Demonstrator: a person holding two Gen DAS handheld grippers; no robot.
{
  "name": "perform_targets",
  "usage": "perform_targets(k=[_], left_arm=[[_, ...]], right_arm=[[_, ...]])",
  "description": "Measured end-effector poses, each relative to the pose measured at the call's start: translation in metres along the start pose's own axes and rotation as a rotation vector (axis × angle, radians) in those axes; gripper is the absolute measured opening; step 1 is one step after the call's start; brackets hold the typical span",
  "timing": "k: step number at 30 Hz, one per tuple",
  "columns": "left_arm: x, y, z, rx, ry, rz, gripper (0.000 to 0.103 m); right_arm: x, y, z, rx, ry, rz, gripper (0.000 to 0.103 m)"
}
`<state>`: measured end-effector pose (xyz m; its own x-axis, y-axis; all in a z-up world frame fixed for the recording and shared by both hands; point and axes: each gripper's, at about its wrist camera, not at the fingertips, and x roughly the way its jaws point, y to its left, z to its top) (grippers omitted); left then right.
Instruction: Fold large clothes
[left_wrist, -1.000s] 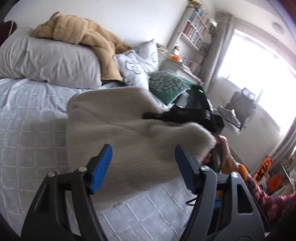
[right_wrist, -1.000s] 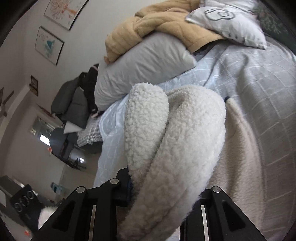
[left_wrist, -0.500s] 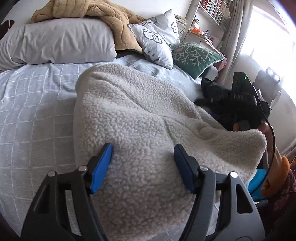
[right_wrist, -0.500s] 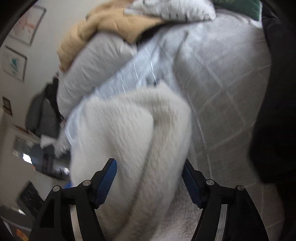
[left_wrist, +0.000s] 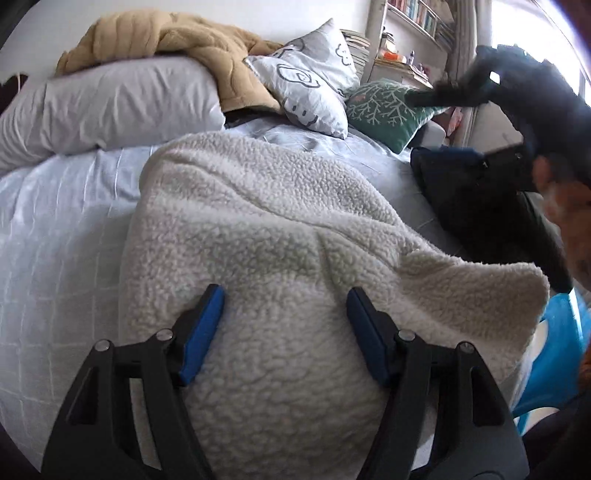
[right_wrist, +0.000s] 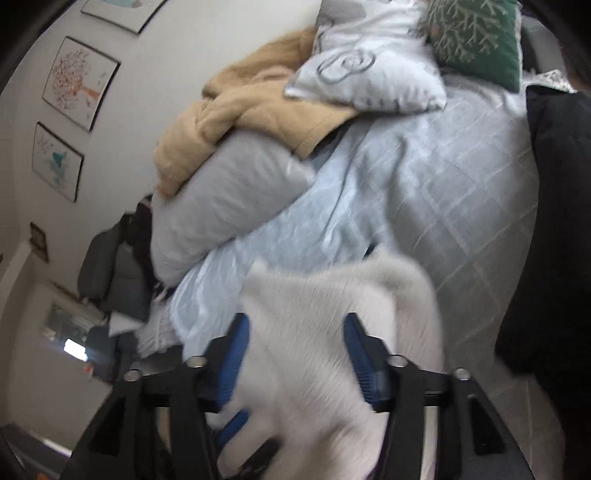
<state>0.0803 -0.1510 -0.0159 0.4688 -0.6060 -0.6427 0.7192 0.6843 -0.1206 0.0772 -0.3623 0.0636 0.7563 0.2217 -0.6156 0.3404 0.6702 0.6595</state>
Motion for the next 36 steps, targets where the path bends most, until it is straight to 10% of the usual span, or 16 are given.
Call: perform_targets(k=[7, 9, 11, 18, 23, 30, 34, 36], left_arm=[[-0.009, 0.018, 0.008, -0.028, 0.031, -0.038, 0.069], [-0.013, 0.020, 0.010, -0.018, 0.031, -0.043, 0.068], [-0.024, 0.034, 0.018, -0.085, -0.002, -0.106, 0.052], [-0.026, 0.076, 0.028, -0.302, -0.032, -0.206, 0.047], [-0.008, 0.045, 0.020, -0.152, 0.018, -0.125, 0.047], [-0.004, 0.029, 0.015, -0.033, 0.017, -0.030, 0.050], [-0.006, 0.029, 0.015, -0.033, 0.015, -0.021, 0.050], [-0.008, 0.034, 0.017, -0.056, 0.032, -0.045, 0.052]], right_arm=[[0.054, -0.032, -0.040, 0.061, 0.301, -0.221, 0.058], [0.067, -0.037, -0.045, 0.058, 0.323, -0.185, 0.037], [0.069, -0.030, -0.042, 0.024, 0.297, -0.119, 0.019], [0.019, 0.018, -0.014, -0.196, 0.052, -0.168, 0.016], [0.070, -0.046, -0.025, -0.127, 0.196, -0.323, 0.035], [0.011, 0.014, -0.027, -0.271, 0.002, -0.344, 0.046], [0.043, 0.013, -0.043, -0.327, 0.105, -0.364, 0.046], [0.074, -0.011, -0.050, -0.339, 0.197, -0.489, 0.066]])
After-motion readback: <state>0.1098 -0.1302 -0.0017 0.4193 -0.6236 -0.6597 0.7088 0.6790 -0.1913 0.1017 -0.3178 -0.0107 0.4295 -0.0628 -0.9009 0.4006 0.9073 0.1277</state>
